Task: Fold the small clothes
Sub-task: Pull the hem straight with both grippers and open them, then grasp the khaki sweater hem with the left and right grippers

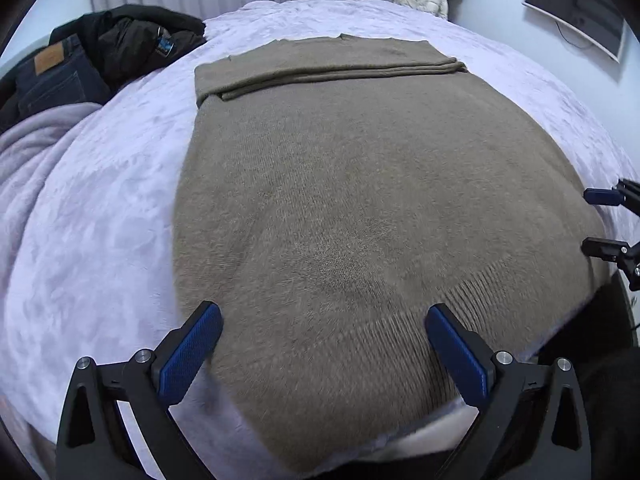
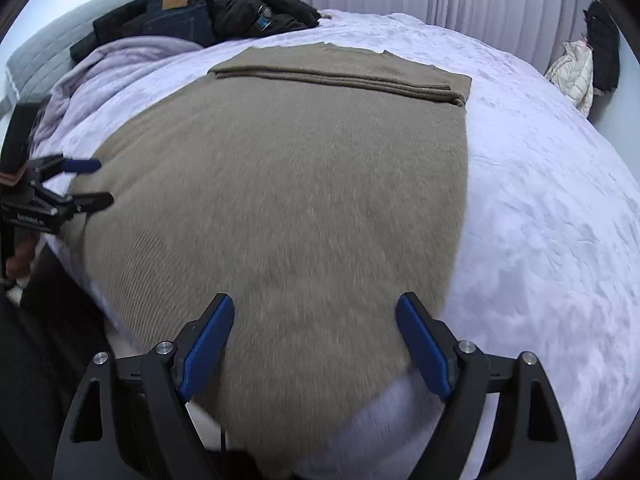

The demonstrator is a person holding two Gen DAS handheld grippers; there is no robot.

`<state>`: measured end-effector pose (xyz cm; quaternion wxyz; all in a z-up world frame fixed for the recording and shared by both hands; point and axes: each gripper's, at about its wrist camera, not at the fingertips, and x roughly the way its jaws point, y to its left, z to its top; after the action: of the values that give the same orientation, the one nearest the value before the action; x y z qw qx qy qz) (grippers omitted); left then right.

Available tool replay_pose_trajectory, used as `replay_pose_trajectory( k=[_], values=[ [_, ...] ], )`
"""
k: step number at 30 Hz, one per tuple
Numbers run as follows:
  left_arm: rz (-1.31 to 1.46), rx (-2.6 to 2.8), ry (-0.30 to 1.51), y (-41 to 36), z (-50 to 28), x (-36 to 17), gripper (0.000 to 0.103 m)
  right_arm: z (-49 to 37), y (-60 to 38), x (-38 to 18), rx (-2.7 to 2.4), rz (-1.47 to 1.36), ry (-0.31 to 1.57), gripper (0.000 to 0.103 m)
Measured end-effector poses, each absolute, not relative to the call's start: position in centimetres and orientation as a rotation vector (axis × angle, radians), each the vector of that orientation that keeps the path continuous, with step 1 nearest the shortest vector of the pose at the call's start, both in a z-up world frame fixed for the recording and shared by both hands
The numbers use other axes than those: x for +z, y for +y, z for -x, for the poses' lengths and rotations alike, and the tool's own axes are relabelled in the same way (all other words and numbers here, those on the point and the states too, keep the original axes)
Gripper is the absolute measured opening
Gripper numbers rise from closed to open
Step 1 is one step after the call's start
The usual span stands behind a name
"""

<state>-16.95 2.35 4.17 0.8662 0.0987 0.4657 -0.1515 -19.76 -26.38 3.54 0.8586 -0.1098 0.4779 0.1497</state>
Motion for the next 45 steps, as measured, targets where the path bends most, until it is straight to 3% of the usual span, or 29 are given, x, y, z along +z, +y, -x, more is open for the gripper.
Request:
replay_pose_trajectory(
  k=[4,10,12,15,17,21,26,39,45],
  values=[
    [-0.124,-0.3,0.922,3.0,14.5,6.4,0.103,19.7,-27.6,6.0,0.31,0.217,0.996,0.087],
    [0.012,-0.306,0.921,-0.8,3.1,8.1,0.103,11.9,-26.0,7.8,0.254,0.116,0.913,0.087],
    [-0.033,-0.265,0.959,-2.3,-0.4,6.6,0.103,8.0,-24.3,7.7,0.272,0.129,0.917,0.087],
    [-0.09,-0.149,1.122,-2.5,-2.8,2.0,0.103,2.3,-23.7,4.9,0.298,0.036,1.075,0.087],
    [-0.094,-0.165,1.055,-1.7,-0.6,1.8,0.103,1.7,-23.4,3.4,0.264,0.042,1.117,0.087],
    [-0.116,-0.144,1.007,0.4,6.0,1.9,0.103,7.3,-23.2,3.6,0.278,0.189,0.996,0.09],
    [-0.129,-0.108,0.975,1.6,11.8,2.0,0.103,14.9,-25.7,3.2,0.262,0.154,0.915,0.095],
    [-0.147,-0.074,0.997,3.1,15.5,3.4,0.103,20.6,-29.9,4.2,0.209,0.091,0.97,0.097],
    [0.134,-0.129,1.059,9.1,16.9,2.9,0.103,22.1,-32.7,4.4,0.187,-0.084,0.961,0.097]
  ],
)
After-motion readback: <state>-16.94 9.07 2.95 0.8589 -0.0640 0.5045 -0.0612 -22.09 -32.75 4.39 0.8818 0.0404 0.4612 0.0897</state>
